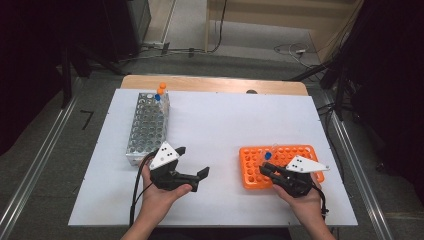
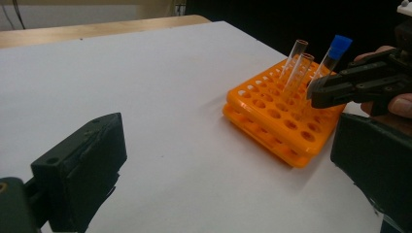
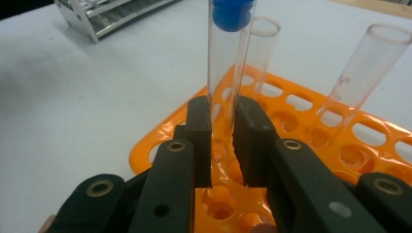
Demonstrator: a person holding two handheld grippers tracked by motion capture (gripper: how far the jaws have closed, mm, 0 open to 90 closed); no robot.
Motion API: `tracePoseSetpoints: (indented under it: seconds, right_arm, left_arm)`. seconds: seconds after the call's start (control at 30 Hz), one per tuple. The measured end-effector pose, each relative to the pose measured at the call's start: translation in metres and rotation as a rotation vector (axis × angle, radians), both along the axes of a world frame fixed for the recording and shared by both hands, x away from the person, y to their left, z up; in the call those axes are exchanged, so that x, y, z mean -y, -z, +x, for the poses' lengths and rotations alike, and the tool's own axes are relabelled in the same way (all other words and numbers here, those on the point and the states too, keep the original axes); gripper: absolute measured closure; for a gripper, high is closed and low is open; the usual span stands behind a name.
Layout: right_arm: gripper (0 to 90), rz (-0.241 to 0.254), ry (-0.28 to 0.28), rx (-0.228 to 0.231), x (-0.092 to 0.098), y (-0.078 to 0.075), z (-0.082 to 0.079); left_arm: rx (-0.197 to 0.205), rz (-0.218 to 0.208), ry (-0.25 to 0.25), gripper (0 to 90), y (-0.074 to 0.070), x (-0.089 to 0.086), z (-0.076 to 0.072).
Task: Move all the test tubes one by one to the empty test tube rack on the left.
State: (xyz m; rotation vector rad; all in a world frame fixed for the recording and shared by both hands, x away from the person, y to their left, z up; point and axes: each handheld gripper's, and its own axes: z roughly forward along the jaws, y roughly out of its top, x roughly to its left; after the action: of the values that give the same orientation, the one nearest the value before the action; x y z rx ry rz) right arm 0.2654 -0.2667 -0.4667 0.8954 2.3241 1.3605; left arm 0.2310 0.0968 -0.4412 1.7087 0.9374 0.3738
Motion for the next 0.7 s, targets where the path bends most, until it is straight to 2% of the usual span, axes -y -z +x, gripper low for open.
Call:
tracePoseSetpoints:
  seconds: [0.23,0.5,0.7]
  right_arm:
    - [75.3,0.032,-0.028,0.018,-0.003,-0.008,-0.006]
    - [75.3,0.050,-0.075,-0.004,-0.015,-0.013,-0.013]
    - [75.3,0.050,-0.107,-0.015,-0.025,-0.012,-0.017]
  left_arm:
    - [0.014,-0.016,0.025,0.2,-0.006,0.008,0.000]
    - [0.018,-0.009,0.072,0.2,-0.008,0.022,-0.003]
    - [0.028,-0.022,0.103,1.7,-0.013,0.031,-0.005]
